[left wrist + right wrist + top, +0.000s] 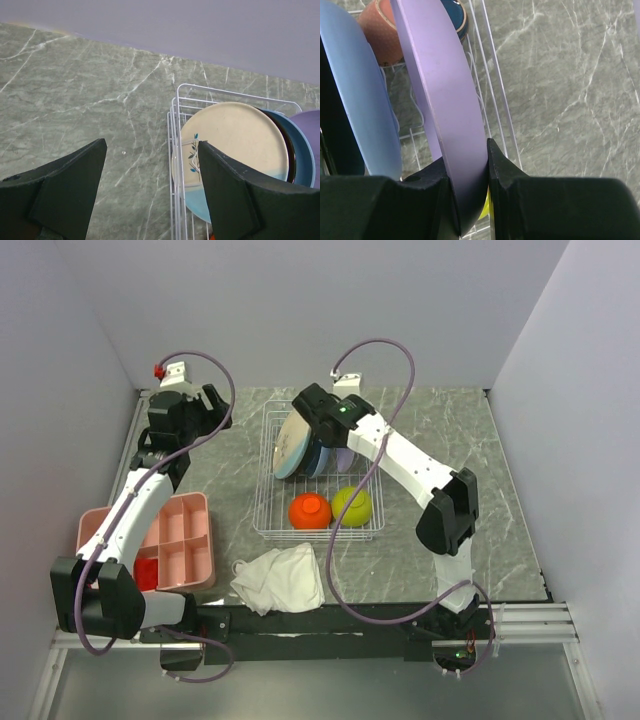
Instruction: Load the mixed dishes into the dish rack
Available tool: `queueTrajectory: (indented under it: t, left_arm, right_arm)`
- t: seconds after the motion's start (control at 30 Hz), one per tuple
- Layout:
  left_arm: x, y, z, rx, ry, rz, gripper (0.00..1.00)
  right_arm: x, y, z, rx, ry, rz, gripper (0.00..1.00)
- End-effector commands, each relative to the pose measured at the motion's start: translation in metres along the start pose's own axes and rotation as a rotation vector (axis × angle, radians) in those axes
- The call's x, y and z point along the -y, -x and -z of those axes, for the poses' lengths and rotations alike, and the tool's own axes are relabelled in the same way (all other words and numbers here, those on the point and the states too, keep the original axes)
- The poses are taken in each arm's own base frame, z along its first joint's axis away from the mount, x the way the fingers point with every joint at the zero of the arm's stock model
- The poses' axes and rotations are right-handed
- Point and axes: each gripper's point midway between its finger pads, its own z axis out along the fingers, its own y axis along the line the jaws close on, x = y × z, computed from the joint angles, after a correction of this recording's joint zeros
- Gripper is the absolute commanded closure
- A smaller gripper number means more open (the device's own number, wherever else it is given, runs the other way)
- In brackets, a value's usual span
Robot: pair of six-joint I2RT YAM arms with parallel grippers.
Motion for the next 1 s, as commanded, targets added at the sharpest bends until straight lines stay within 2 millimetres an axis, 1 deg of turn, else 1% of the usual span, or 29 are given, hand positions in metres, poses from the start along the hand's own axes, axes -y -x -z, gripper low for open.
queueTrajectory:
  t: [0.0, 0.1, 0.17, 0.27, 0.37, 0.47, 0.53, 0.63, 0.73, 0.77, 0.8, 0.87, 0.9, 0.97]
  left_arm:
    - [0.004, 0.02, 0.006, 0.065, -0.02, 0.004, 0.2]
    - [0.002, 0.013, 0.005, 0.049, -0.014, 0.009, 0.2]
    - [0.002, 0.013, 0.005, 0.047, -0.017, 0.012, 0.2]
    - [0.002, 0.011, 0.004, 0.043, -0.019, 0.012, 0.2]
    - [-0.002, 0.008, 0.002, 0.036, -0.006, 0.008, 0.2]
    - [-0.001, 0.007, 0.001, 0.033, -0.01, 0.008, 0.2]
    - [-0.001, 0.006, 0.0, 0.029, -0.011, 0.013, 0.2]
    - [-0.002, 0.001, -0.002, 0.015, -0.009, 0.016, 0.2]
    - [-0.003, -0.002, -0.005, 0.006, -0.009, 0.019, 0.2]
    - [-0.002, 0.0, -0.005, 0.01, -0.01, 0.019, 0.2]
    - [0.0, 0.006, -0.007, 0.032, -0.02, 0.017, 0.2]
    - [0.0, 0.005, -0.009, 0.03, -0.018, 0.017, 0.2]
    - [0.001, 0.006, -0.009, 0.031, -0.02, 0.017, 0.2]
    - [0.0, 0.005, -0.011, 0.025, -0.019, 0.016, 0.2]
  right_arm:
    - [0.008, -0.001, 0.0, 0.022, -0.057, -0.033, 1.0]
    - [0.002, -0.008, -0.007, 0.004, -0.061, -0.019, 1.0]
    - [-0.003, -0.017, -0.013, -0.017, -0.066, -0.005, 1.0]
    - [-0.006, -0.018, -0.021, -0.015, -0.094, -0.015, 1.0]
    - [0.0, -0.017, -0.029, -0.026, -0.126, -0.057, 1.0]
    - [0.012, -0.03, -0.033, -0.078, -0.148, -0.065, 1.0]
    - [0.019, -0.032, -0.027, -0.094, -0.14, -0.081, 1.0]
    - [0.02, -0.034, -0.02, -0.11, -0.116, -0.089, 1.0]
    - [0.016, -0.037, -0.018, -0.125, -0.097, -0.088, 1.0]
    - [0.013, -0.038, -0.018, -0.128, -0.093, -0.083, 1.0]
    - [0.011, -0.038, -0.02, -0.127, -0.091, -0.076, 1.0]
    - [0.007, -0.035, -0.028, -0.112, -0.102, -0.066, 1.0]
    - [0.002, -0.036, -0.034, -0.106, -0.104, -0.04, 1.0]
    - [-0.002, -0.03, -0.036, -0.09, -0.105, -0.041, 1.0]
